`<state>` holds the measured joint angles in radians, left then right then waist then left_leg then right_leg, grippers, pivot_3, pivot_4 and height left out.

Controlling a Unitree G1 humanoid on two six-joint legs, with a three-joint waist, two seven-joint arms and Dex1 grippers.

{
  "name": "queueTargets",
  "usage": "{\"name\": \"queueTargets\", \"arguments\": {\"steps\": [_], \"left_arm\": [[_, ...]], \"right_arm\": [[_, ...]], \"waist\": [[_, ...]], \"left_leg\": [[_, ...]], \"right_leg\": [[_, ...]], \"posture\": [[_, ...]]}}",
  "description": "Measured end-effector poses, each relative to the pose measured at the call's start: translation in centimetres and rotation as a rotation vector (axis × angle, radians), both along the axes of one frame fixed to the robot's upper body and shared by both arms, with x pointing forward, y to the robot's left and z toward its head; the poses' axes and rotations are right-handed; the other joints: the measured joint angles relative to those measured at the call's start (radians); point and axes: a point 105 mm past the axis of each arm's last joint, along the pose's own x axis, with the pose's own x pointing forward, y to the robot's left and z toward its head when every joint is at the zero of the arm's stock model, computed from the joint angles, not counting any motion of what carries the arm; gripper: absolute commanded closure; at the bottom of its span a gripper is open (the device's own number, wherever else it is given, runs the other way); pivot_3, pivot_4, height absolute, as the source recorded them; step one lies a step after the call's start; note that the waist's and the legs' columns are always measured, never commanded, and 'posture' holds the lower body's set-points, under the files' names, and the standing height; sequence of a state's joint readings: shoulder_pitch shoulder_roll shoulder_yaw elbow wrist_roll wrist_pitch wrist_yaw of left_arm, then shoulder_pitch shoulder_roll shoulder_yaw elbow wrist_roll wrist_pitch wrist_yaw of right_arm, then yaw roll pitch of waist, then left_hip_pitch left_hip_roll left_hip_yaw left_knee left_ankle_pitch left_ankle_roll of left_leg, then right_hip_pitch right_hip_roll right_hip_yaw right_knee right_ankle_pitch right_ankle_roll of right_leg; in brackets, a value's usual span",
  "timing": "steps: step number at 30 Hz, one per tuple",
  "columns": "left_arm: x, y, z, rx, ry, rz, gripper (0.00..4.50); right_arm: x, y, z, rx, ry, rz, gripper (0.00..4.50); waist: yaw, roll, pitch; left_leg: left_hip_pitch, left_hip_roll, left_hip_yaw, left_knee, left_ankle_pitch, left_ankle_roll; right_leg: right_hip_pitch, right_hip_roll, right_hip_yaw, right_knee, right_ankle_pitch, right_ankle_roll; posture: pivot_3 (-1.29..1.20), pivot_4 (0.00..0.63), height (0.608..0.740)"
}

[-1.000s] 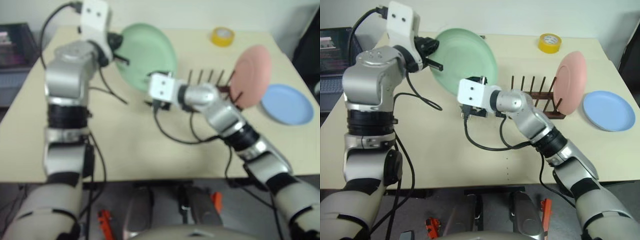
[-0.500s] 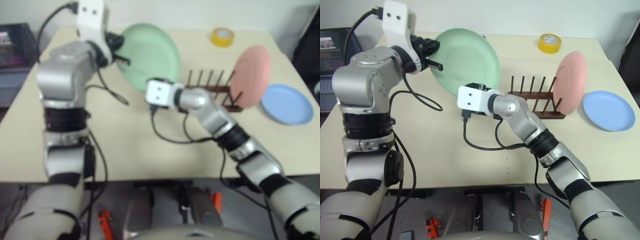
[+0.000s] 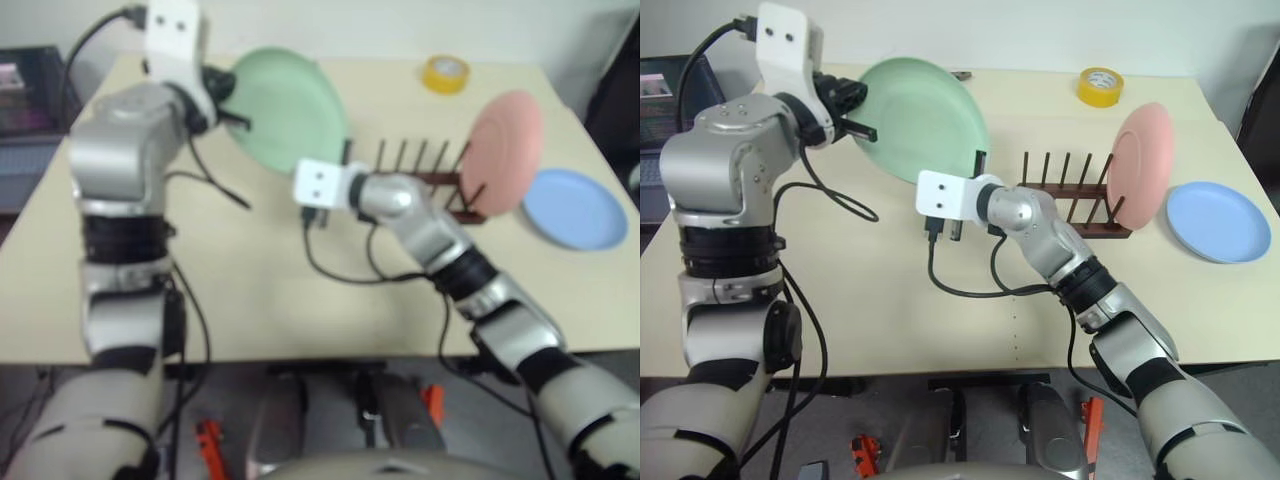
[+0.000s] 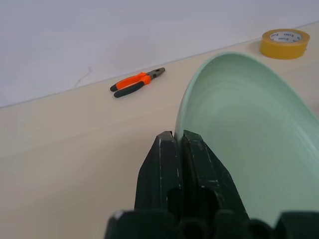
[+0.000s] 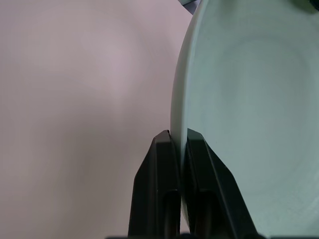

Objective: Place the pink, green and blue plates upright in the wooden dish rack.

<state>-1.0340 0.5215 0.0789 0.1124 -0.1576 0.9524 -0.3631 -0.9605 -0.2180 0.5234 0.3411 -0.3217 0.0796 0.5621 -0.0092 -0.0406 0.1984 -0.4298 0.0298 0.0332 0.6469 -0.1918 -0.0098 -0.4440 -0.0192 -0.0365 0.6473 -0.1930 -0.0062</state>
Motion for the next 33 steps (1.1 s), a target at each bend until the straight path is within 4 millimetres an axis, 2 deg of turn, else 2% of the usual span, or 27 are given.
{"name": "queueTargets", "arguments": {"steps": [7, 10, 11, 16, 19, 21, 24, 28, 31, 33], "left_arm": [[-0.8, -0.2, 1.2, -0.012, -0.028, -0.065, 1.32], [-2.6, -0.6, 2.9, 0.014, -0.068, -0.141, 0.24], [-3.3, -0.8, 3.5, 0.012, -0.082, -0.174, 0.04], [-6.6, -1.2, 6.1, -0.012, -0.150, -0.322, 0.04], [-9.6, 0.1, 7.7, -0.005, -0.246, -0.397, 0.04], [-11.8, 1.2, 7.8, -0.013, -0.309, -0.458, 0.04], [-15.1, 2.2, 6.2, -0.037, -0.313, -0.597, 0.04], [-16.8, 3.1, 3.4, 0.001, -0.184, -0.658, 0.04], [-17.0, 3.2, 0.8, 0.029, -0.067, -0.690, 0.04], [-17.0, 2.5, -2.3, 0.075, 0.070, -0.735, 0.04]], "right_arm": [[0.2, -0.2, 0.0, 0.009, 0.007, -0.006, 4.50], [0.2, -0.2, 0.1, 0.016, 0.006, -0.003, 4.50], [0.2, -0.2, 0.2, 0.019, 0.005, -0.001, 4.50], [-0.2, 0.4, 0.2, 0.022, 0.012, 0.028, 4.50], [-0.2, 0.5, 0.4, 0.072, 0.052, 0.038, 4.50], [0.0, 0.1, 1.6, 0.202, 0.123, 0.042, 4.50], [0.1, -1.6, 6.1, 0.519, 0.249, 0.068, 4.50], [-0.6, -4.6, 11.5, 0.723, 0.328, 0.129, 4.50], [-0.6, -8.3, 13.7, 0.817, 0.380, 0.097, 4.50], [-0.4, -11.1, 14.1, 0.864, 0.435, 0.046, 4.50]], "waist": [[-0.002, 0.000, 0.000], [-0.008, 0.000, 0.000], [-0.010, 0.000, 0.000], [-0.019, 0.000, 0.000], [-0.023, 0.000, 0.000], [-0.024, 0.000, 0.000], [-0.023, 0.000, 0.000], [-0.009, 0.000, 0.000], [0.004, 0.000, 0.000], [0.010, 0.000, 0.000]], "left_leg": [[0.000, 0.000, 0.000, 0.000, 0.000, 0.000], [0.000, 0.000, 0.000, -0.001, 0.000, 0.000], [0.000, 0.000, 0.000, -0.001, 0.000, 0.000], [0.000, 0.000, -0.001, -0.001, 0.000, 0.000], [0.002, 0.001, 0.000, -0.001, 0.000, 0.000], [0.003, 0.002, 0.001, -0.002, 0.000, -0.001], [0.003, 0.003, -0.001, -0.002, 0.001, -0.002], [0.005, 0.002, -0.003, -0.001, 0.001, -0.002], [0.006, 0.001, -0.002, -0.001, 0.001, -0.002], [0.007, 0.000, 0.000, -0.002, 0.001, -0.002]], "right_leg": [[0.000, 0.000, 0.000, 0.000, 0.000, 0.000], [0.000, 0.000, 0.000, -0.001, 0.000, 0.000], [0.000, 0.000, 0.000, -0.001, 0.000, 0.000], [0.000, 0.000, 0.000, 0.000, 0.000, 0.000], [0.000, 0.000, 0.001, 0.000, 0.000, 0.000], [0.001, -0.001, 0.001, 0.000, 0.000, -0.001], [0.001, -0.001, 0.000, 0.000, -0.001, -0.002], [0.004, -0.002, -0.003, 0.000, -0.002, -0.004], [0.006, -0.003, -0.002, -0.001, -0.005, -0.009], [0.006, -0.006, -0.001, -0.002, -0.005, -0.009]], "posture": [[0.00, 0.150, 0.740], [0.00, 0.150, 0.740], [0.00, 0.150, 0.740], [0.00, 0.150, 0.740], [0.00, 0.150, 0.740], [0.00, 0.150, 0.740], [0.00, 0.150, 0.740], [0.00, 0.150, 0.740], [0.00, 0.150, 0.740], [0.00, 0.150, 0.740]]}}
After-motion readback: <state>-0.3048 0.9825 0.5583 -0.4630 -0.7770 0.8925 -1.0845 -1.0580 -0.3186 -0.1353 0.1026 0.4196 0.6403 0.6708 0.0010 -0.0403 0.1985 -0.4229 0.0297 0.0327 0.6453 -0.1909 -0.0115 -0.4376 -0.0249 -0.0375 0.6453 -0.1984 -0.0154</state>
